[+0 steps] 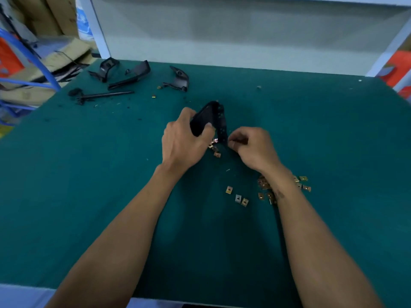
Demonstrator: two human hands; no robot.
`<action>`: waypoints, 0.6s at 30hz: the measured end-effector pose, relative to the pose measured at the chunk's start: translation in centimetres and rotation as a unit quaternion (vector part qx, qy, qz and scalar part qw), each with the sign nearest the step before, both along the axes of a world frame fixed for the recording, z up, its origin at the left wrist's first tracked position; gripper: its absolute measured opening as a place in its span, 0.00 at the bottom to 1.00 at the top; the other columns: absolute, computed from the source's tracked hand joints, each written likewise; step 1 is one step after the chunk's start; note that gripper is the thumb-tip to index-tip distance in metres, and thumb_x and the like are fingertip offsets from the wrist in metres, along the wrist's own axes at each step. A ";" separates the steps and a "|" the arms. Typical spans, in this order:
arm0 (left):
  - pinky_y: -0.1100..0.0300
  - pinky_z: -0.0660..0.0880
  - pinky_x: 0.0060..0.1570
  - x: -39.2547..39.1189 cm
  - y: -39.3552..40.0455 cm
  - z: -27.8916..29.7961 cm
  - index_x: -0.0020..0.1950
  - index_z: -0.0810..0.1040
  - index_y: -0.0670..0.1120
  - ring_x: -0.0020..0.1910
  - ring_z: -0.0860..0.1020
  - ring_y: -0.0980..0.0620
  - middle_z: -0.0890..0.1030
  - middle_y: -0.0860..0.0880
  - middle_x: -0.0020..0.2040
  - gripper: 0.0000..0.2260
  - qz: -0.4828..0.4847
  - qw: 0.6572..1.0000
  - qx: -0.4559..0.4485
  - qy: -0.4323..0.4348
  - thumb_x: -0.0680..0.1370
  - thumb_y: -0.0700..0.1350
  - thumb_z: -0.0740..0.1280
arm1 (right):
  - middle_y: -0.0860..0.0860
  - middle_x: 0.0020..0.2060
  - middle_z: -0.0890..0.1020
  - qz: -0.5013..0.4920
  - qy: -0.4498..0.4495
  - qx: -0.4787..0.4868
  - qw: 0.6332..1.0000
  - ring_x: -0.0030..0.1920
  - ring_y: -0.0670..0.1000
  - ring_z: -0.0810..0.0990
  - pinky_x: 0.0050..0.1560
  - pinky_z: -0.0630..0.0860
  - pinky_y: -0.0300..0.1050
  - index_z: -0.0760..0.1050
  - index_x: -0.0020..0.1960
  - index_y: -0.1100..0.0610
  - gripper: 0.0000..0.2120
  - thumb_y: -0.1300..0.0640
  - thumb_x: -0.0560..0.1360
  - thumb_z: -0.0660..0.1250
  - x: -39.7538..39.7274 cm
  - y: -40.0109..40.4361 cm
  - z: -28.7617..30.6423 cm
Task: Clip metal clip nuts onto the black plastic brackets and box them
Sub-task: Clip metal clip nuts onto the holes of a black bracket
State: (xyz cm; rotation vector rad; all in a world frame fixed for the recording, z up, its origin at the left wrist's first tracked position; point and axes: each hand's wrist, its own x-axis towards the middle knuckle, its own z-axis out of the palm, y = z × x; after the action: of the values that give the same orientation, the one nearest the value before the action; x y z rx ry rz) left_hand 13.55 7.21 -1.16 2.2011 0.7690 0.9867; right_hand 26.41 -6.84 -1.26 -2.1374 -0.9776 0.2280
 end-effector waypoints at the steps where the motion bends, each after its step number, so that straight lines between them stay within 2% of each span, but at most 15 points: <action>1: 0.53 0.71 0.33 0.1 0.1 0.1 0.43 0.71 0.51 0.33 0.75 0.49 0.76 0.55 0.32 0.12 0.002 1.000 -0.012 -0.019 0.72 0.59 0.65 | 0.39 0.40 0.82 -0.025 0.018 0.050 0.998 0.40 0.34 0.79 0.39 0.71 0.24 0.81 0.45 0.49 0.07 0.60 0.77 0.74 0.0 -0.3 -0.3; 4: 0.56 0.66 0.30 0.2 0.2 0.0 0.37 0.66 0.51 0.27 0.68 0.55 0.72 0.56 0.28 0.14 0.011 0.996 -0.044 -0.071 0.71 0.57 0.67 | 0.44 0.39 0.85 -0.078 0.087 0.170 0.979 0.41 0.40 0.82 0.43 0.77 0.32 0.82 0.45 0.50 0.05 0.60 0.76 0.74 0.3 -0.9 -0.7; 6: 0.57 0.63 0.29 0.1 0.1 -0.1 0.37 0.66 0.51 0.26 0.66 0.56 0.72 0.58 0.28 0.16 0.017 0.995 -0.038 -0.092 0.72 0.58 0.68 | 0.49 0.38 0.86 -0.080 0.164 0.242 0.953 0.40 0.47 0.84 0.45 0.81 0.39 0.83 0.45 0.53 0.04 0.61 0.75 0.74 0.1 -1.1 -0.4; 9: 0.58 0.63 0.28 -0.2 -0.3 -0.1 0.39 0.67 0.53 0.27 0.67 0.57 0.72 0.59 0.29 0.17 0.026 0.995 -0.009 -0.101 0.74 0.62 0.70 | 0.54 0.39 0.86 -0.058 0.270 0.321 0.906 0.40 0.52 0.84 0.46 0.81 0.42 0.84 0.45 0.57 0.05 0.66 0.75 0.74 -0.3 -1.0 -0.1; 11: 0.57 0.67 0.30 -0.3 -0.4 -0.1 0.45 0.70 0.49 0.30 0.69 0.57 0.73 0.57 0.32 0.18 -0.017 0.994 0.006 -0.108 0.76 0.62 0.70 | 0.55 0.39 0.86 -0.049 0.298 0.334 0.893 0.40 0.53 0.84 0.46 0.81 0.43 0.83 0.46 0.59 0.05 0.67 0.76 0.73 -0.7 -0.7 0.0; 13: 0.60 0.69 0.37 -0.5 -0.3 0.1 0.58 0.73 0.43 0.39 0.73 0.56 0.77 0.52 0.43 0.19 -0.073 0.992 0.054 -0.088 0.80 0.58 0.68 | 0.56 0.38 0.85 -0.043 0.307 0.346 0.885 0.40 0.54 0.83 0.47 0.81 0.45 0.83 0.46 0.60 0.05 0.68 0.76 0.72 -0.9 -0.7 0.1; 15: 0.61 0.68 0.43 -0.4 -0.2 0.4 0.71 0.71 0.39 0.46 0.73 0.51 0.77 0.45 0.53 0.21 -0.098 0.987 0.103 -0.072 0.84 0.52 0.64 | 0.55 0.38 0.85 -0.039 0.318 0.370 0.872 0.39 0.54 0.83 0.46 0.81 0.45 0.83 0.46 0.60 0.06 0.69 0.76 0.72 -1.0 -0.8 0.3; 18: 0.59 0.66 0.38 -0.3 0.0 0.6 0.73 0.73 0.37 0.38 0.71 0.50 0.76 0.46 0.45 0.19 -0.087 0.984 0.139 -0.073 0.85 0.46 0.61 | 0.53 0.38 0.84 -0.045 0.307 0.399 0.863 0.39 0.52 0.83 0.46 0.80 0.43 0.82 0.47 0.60 0.06 0.70 0.77 0.71 -1.0 -0.9 0.7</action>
State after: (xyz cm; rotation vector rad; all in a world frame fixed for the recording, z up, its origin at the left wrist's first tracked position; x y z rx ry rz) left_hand 13.23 7.25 -0.59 2.3491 0.3838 1.2094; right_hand 25.45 -7.76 -0.52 -1.2092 -0.4571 0.3541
